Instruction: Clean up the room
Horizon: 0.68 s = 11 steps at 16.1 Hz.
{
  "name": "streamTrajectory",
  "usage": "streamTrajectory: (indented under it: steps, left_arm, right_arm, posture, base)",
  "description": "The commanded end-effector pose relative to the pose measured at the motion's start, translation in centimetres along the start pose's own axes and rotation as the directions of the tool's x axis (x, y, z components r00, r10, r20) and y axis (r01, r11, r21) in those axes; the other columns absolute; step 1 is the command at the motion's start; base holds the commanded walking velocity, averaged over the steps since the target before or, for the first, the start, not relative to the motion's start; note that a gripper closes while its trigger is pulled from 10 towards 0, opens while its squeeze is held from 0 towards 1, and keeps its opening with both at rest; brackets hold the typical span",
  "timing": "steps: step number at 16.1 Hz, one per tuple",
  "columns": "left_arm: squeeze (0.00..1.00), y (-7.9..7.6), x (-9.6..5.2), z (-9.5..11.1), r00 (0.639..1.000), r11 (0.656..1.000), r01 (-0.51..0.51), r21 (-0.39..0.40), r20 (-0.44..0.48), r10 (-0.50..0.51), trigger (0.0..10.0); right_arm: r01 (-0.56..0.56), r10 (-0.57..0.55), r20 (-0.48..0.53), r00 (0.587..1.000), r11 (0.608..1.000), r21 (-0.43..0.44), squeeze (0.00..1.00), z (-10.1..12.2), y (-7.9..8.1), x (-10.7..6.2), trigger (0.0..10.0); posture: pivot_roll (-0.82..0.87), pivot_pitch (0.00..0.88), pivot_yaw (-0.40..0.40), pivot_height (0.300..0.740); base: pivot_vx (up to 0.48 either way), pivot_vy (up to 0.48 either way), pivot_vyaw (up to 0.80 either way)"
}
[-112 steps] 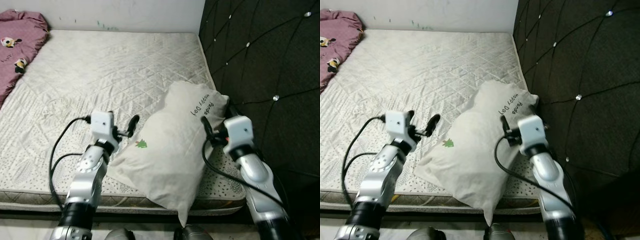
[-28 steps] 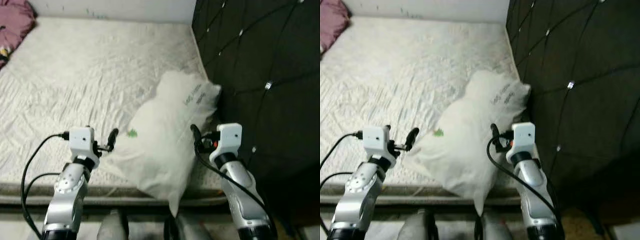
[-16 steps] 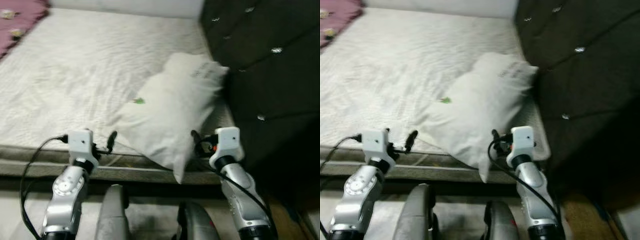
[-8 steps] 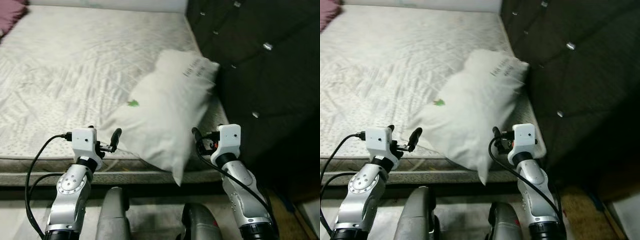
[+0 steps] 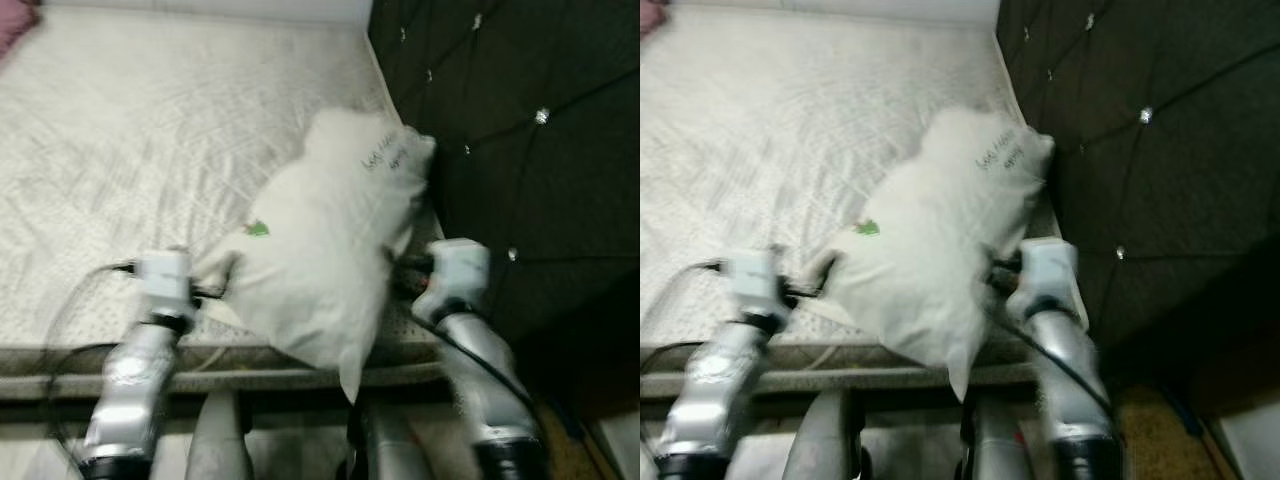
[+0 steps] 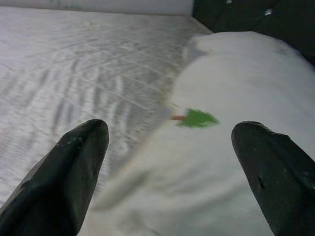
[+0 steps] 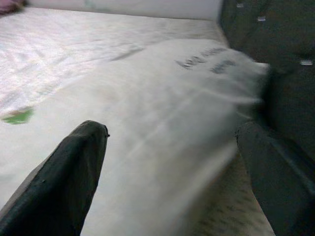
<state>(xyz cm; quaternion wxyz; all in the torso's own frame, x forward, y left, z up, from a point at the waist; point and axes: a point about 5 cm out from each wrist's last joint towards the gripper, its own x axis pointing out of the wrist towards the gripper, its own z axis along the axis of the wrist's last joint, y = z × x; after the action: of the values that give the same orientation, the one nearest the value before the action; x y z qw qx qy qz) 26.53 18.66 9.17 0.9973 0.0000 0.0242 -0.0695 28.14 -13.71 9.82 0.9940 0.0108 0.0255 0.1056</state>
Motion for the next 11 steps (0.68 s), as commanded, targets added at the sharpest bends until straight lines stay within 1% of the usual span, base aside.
streamTrajectory:
  steps: [1,2,7,9,11]
  left_arm:
    - [0.0,-1.0,0.1,-0.2,0.999,0.999,0.032,-0.012,-0.005,-0.032,10.0]
    - [0.0,-1.0,0.2,-0.2,1.0,0.999,0.029,-0.012,-0.01,-0.029,10.0]
    - [0.0,-1.0,0.2,-0.4,0.999,1.0,0.029,-0.008,-0.022,-0.029,10.0]
    - [0.0,-0.9,0.3,-0.4,0.999,1.0,0.028,-0.003,-0.024,-0.028,10.0]
    - [0.0,-0.9,0.3,-0.4,0.999,1.0,0.029,0.001,-0.027,-0.029,10.0]
  right_arm:
    - [0.037,-0.037,-0.008,0.999,0.999,-0.011,0.0,-0.1,-1.4,-0.4,10.0]
    - [0.037,-0.037,-0.013,0.999,0.999,-0.007,0.0,-0.2,-1.4,-0.5,10.0]
    - [0.037,-0.037,-0.023,0.999,0.999,-0.007,0.0,-0.4,-1.4,-0.4,10.0]
    - [0.023,-0.023,-0.04,0.999,1.0,-0.009,0.0,-0.7,-0.9,-0.5,10.0]
    - [0.018,-0.018,-0.075,0.997,1.0,-0.001,0.0,-1.3,-0.7,-0.4,10.0]
  posture:
    - [-0.02,0.096,-0.051,0.627]
    - [-0.02,0.096,-0.051,0.622]
    - [-0.02,0.098,-0.05,0.559]
    - [-0.01,0.098,-0.049,0.529]
    - [-0.01,0.099,-0.048,0.529]
  base:
    - [0.0,0.0,0.0]
    - [0.0,0.0,0.0]
    - [0.0,0.0,0.0]
    - [0.0,0.0,0.0]
    - [0.0,0.0,0.0]
